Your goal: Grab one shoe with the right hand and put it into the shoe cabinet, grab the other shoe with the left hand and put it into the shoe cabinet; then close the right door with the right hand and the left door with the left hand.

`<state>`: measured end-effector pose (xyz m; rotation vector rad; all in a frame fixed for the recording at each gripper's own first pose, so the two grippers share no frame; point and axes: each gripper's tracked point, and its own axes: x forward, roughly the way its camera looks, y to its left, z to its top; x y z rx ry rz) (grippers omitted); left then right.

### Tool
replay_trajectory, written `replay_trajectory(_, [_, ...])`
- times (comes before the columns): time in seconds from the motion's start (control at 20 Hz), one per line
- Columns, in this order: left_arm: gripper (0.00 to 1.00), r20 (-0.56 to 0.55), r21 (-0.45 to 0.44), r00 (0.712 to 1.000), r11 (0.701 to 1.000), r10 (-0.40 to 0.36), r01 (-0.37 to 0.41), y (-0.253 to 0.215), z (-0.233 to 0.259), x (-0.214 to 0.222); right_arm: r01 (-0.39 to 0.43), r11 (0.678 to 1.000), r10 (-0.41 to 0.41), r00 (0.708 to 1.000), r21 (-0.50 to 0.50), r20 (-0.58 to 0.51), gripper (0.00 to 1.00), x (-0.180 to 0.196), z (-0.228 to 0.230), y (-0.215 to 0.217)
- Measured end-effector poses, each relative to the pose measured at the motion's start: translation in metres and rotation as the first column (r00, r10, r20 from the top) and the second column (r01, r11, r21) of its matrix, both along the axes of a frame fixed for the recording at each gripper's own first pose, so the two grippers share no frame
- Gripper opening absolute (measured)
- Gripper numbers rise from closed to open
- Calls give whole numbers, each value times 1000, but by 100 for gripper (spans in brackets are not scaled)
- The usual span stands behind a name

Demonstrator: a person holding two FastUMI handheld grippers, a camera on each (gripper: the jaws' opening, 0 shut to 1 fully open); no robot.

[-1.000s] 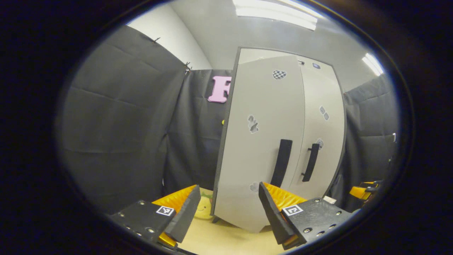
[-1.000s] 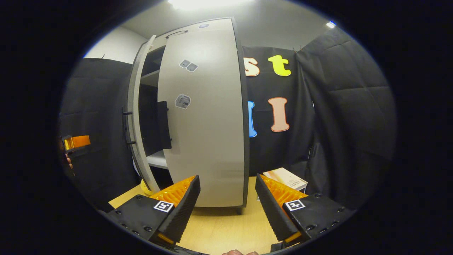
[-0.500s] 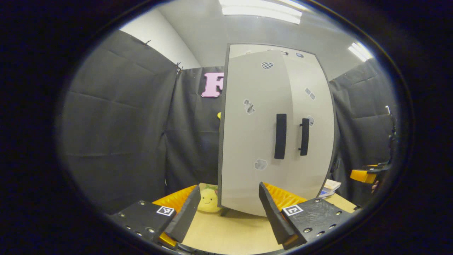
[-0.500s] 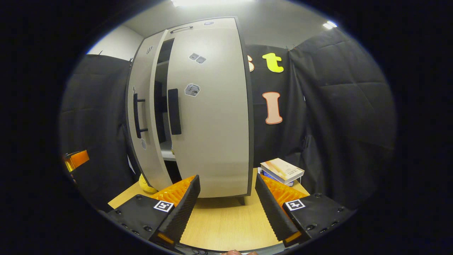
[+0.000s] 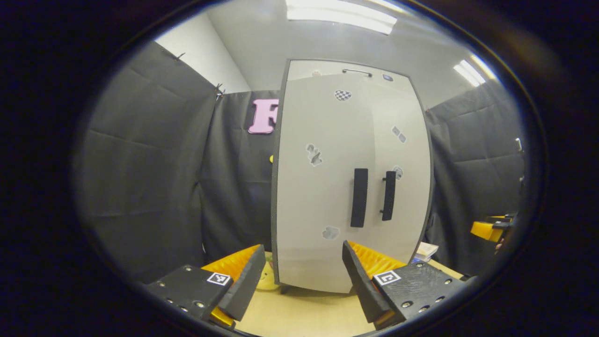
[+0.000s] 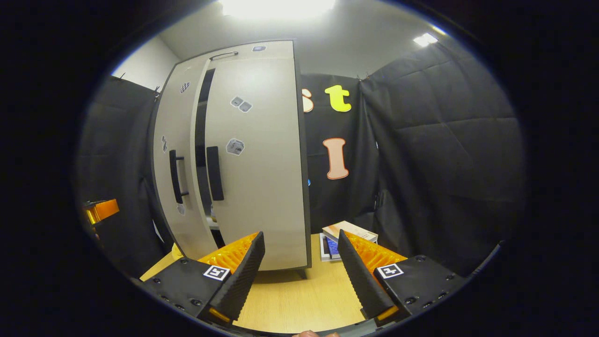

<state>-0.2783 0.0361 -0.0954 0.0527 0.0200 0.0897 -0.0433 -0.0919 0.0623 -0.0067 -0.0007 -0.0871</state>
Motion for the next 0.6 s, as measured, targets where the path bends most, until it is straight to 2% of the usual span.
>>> replay_trajectory(0.1, [99,3,-15,1000,1000,-13,13,0,-1,2,13,1000,-13,1000,-2,22,98,-3,8,-2])
replay_trajectory(0.15, [94,0,-18,1000,1000,-16,16,1,-3,2,19,1000,-19,999,-1,29,98,-5,10,-3])
replay_trajectory(0.25, [94,-7,-14,1000,1000,-10,10,5,-6,2,29,1000,-29,999,2,35,98,-8,10,-4])
replay_trajectory(0.3, [99,-15,-11,1000,1000,-6,5,8,-10,0,31,1000,-31,999,4,28,98,-9,8,-4])
replay_trajectory(0.35, [94,-18,-10,1000,1000,-6,6,10,-11,1,31,1000,-31,999,6,24,98,-10,6,-3])
replay_trajectory(0.4, [99,-18,-11,1000,1000,-9,9,11,-11,1,32,999,-32,999,12,23,98,-10,5,-2])
replay_trajectory(0.6, [99,-16,-4,1000,1000,0,0,19,-7,-4,21,1000,-22,1000,16,9,98,-3,-1,5])
